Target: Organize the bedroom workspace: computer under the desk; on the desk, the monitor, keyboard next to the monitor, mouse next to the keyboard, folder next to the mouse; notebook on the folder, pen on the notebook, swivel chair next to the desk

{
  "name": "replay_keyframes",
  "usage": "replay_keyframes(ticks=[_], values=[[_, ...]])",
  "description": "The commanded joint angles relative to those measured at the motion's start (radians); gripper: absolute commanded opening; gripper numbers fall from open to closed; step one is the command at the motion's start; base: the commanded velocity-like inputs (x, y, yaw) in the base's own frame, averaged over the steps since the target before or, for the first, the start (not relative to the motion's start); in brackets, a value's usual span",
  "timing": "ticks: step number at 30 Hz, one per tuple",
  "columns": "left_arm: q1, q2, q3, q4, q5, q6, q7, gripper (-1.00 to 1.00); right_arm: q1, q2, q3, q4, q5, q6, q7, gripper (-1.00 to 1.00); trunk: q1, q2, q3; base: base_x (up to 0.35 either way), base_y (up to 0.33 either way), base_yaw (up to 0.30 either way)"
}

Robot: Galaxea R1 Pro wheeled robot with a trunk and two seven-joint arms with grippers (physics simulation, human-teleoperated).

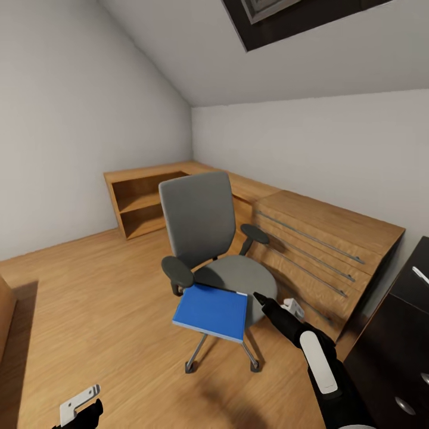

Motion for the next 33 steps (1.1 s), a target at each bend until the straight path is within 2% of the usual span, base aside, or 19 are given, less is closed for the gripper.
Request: replay_keyframes(ticks=[1, 8, 12, 13, 14, 18, 25, 26, 33], values=[[0.000, 0.000, -0.001, -0.002, 0.005, 0.005, 0.005, 1.00, -0.001, 0.001, -0.003, 0.000, -0.005, 0.005, 0.001, 1.00, 0.004, -0.008, -0.004, 0.000, 0.000, 0.000], [0.000, -0.004, -0.001, -0.006, 0.005, -0.035, 0.006, 1.00, -0.001, 0.001, -0.004, 0.032, -0.008, -0.001, 0.015, 1.00, 0.031, -0.057, -0.026, 0.000, 0.000, 0.000], [0.000, -0.005, 0.000, -0.007, 0.005, -0.053, 0.005, 1.00, -0.001, -0.001, -0.009, 0.058, -0.008, -0.001, 0.103, 1.00, 0.046, -0.085, -0.039, 0.000, 0.000, 0.000], [0.000, -0.006, 0.000, -0.008, 0.005, -0.055, 0.005, 1.00, -0.001, -0.003, -0.017, 0.066, -0.008, -0.001, 0.129, 1.00, 0.050, -0.092, -0.042, 0.000, 0.000, 0.000], [0.000, -0.005, 0.001, -0.008, 0.005, -0.057, 0.004, 1.00, -0.001, -0.006, -0.051, 0.087, -0.008, 0.000, 0.174, 1.00, 0.054, -0.099, -0.045, -0.017, 0.000, 0.000], [0.000, -0.004, 0.001, -0.008, 0.005, -0.057, 0.004, 1.00, -0.001, -0.010, -0.084, 0.105, -0.009, 0.000, 0.221, 1.00, 0.069, -0.127, -0.057, -0.148, 0.000, 0.000], [0.000, -0.005, 0.001, -0.008, 0.006, -0.057, 0.004, 1.00, -0.001, -0.007, -0.090, 0.197, -0.008, -0.008, 0.238, 1.00, 0.096, -0.176, -0.079, -0.058, 0.000, 0.000], [0.000, -0.005, 0.001, -0.008, 0.006, -0.057, 0.004, 1.00, -0.001, -0.004, -0.085, 0.233, -0.008, -0.049, 0.238, 1.00, 0.100, -0.183, -0.083, -0.002, 0.000, 0.000], [0.000, -0.005, 0.001, -0.007, 0.006, -0.057, 0.004, 1.00, -0.001, 0.009, -0.079, 0.289, -0.005, -0.123, 0.238, 1.00, 0.126, -0.232, -0.104, 0.000, 0.000, 0.000]])
